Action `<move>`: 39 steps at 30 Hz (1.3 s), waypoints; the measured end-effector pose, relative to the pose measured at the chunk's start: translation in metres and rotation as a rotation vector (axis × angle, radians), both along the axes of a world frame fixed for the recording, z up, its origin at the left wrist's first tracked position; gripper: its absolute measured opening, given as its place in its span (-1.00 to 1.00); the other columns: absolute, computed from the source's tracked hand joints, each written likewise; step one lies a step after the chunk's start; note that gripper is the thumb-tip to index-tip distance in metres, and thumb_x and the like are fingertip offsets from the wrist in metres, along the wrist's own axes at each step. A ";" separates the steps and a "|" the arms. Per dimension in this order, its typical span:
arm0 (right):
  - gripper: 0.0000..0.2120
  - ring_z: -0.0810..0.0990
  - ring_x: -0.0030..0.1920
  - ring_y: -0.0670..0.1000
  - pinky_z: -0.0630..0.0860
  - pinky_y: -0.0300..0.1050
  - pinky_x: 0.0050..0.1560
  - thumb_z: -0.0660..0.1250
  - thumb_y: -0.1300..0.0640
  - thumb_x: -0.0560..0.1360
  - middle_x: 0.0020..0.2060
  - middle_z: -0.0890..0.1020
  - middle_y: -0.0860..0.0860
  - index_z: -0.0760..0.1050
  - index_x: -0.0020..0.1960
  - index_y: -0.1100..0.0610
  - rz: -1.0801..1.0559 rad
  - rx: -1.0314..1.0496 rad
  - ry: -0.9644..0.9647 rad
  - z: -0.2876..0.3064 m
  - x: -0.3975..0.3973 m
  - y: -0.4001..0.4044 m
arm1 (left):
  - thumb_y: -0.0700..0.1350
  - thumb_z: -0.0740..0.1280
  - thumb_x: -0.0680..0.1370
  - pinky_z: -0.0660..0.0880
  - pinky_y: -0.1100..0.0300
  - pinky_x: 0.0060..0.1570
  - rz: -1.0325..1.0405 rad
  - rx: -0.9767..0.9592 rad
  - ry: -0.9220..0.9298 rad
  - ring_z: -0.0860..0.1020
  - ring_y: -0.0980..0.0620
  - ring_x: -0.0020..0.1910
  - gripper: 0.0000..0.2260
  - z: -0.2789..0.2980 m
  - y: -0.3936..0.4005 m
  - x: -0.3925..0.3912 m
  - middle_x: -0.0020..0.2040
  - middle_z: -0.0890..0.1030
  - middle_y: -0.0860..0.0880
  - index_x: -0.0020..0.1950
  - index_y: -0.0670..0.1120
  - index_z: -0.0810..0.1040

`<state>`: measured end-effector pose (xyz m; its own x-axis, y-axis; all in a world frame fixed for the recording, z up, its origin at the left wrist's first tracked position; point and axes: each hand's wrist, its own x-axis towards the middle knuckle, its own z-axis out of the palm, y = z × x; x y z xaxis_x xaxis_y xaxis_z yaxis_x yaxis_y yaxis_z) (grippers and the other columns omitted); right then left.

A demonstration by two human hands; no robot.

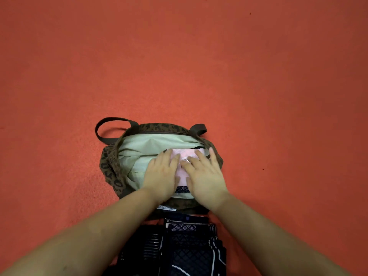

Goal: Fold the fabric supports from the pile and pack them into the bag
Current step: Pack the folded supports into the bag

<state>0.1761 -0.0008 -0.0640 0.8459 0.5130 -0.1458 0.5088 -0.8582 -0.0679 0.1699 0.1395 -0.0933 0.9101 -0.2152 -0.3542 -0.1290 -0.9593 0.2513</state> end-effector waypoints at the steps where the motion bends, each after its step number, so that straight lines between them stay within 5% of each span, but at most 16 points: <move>1: -0.53 0.14 0.49 0.18 -0.31 0.15 0.44 0.14 0.13 0.53 0.36 0.41 0.14 0.29 0.43 0.15 0.063 -0.178 0.105 -0.001 0.003 0.005 | 0.09 0.08 0.62 -0.01 0.07 0.44 -0.107 0.087 0.032 -0.04 -0.10 0.53 -0.39 -0.001 0.003 0.003 0.56 -0.10 -0.14 0.56 -0.11 -0.09; 3: -0.47 -0.19 0.52 0.18 -0.42 0.21 0.38 -0.03 0.04 0.62 0.52 0.06 0.15 -0.05 0.55 0.14 0.140 -0.515 0.263 -0.004 0.008 0.010 | 0.13 -0.03 0.64 -0.15 0.02 0.47 -0.225 0.224 0.141 -0.22 -0.09 0.53 -0.39 -0.007 0.007 0.008 0.55 -0.25 -0.13 0.55 -0.15 -0.20; 5: -0.46 -0.24 0.51 0.19 -0.43 0.25 0.37 -0.13 0.00 0.63 0.53 -0.07 0.17 -0.18 0.55 0.13 0.191 -0.695 0.280 -0.009 0.008 0.009 | 0.15 -0.08 0.65 -0.20 0.00 0.48 -0.277 0.282 0.234 -0.26 -0.08 0.52 -0.38 -0.014 0.007 0.010 0.54 -0.30 -0.13 0.53 -0.17 -0.26; 11: -0.44 -0.26 0.51 0.17 -0.45 0.25 0.34 -0.21 -0.10 0.64 0.52 -0.18 0.16 -0.27 0.53 0.13 0.137 -0.770 0.263 -0.018 0.000 -0.008 | 0.15 -0.06 0.64 -0.20 0.02 0.49 -0.290 0.247 0.292 -0.28 -0.08 0.52 -0.35 -0.025 0.003 0.013 0.53 -0.33 -0.13 0.52 -0.17 -0.31; 23: -0.38 -0.15 0.52 0.24 -0.52 0.25 0.25 -0.21 -0.17 0.63 0.51 0.05 0.22 0.08 0.51 0.22 0.108 -0.878 0.169 0.020 -0.030 -0.028 | 0.05 0.09 0.63 -0.18 0.05 0.47 -0.119 0.071 0.231 -0.11 -0.12 0.54 -0.45 0.016 0.020 -0.030 0.56 -0.06 -0.16 0.55 -0.12 0.01; 31: -0.50 -0.12 0.53 0.13 -0.34 0.16 0.44 -0.05 -0.01 0.63 0.53 0.08 0.11 0.15 0.50 0.19 0.047 -0.450 0.208 0.035 -0.059 -0.041 | 0.04 0.12 0.63 -0.09 0.09 0.47 -0.064 -0.039 0.160 0.03 -0.09 0.53 -0.53 0.046 0.013 -0.055 0.55 0.09 -0.13 0.51 -0.09 0.17; 39: -0.53 0.07 0.51 -0.01 -0.21 0.01 0.48 -0.02 -0.15 0.62 0.47 0.27 -0.05 0.31 0.44 0.01 -0.320 -0.028 0.274 0.047 -0.121 -0.073 | 0.09 0.18 0.61 0.24 0.21 0.31 0.018 -0.317 0.016 0.42 -0.01 0.31 -0.63 0.059 0.010 -0.105 0.29 0.51 -0.03 0.30 -0.08 0.50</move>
<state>0.0554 -0.0739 -0.0167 0.8901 0.2232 -0.3973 0.1823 -0.9735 -0.1383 0.0645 0.1491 -0.0346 0.9097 -0.3007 -0.2864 -0.1060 -0.8350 0.5400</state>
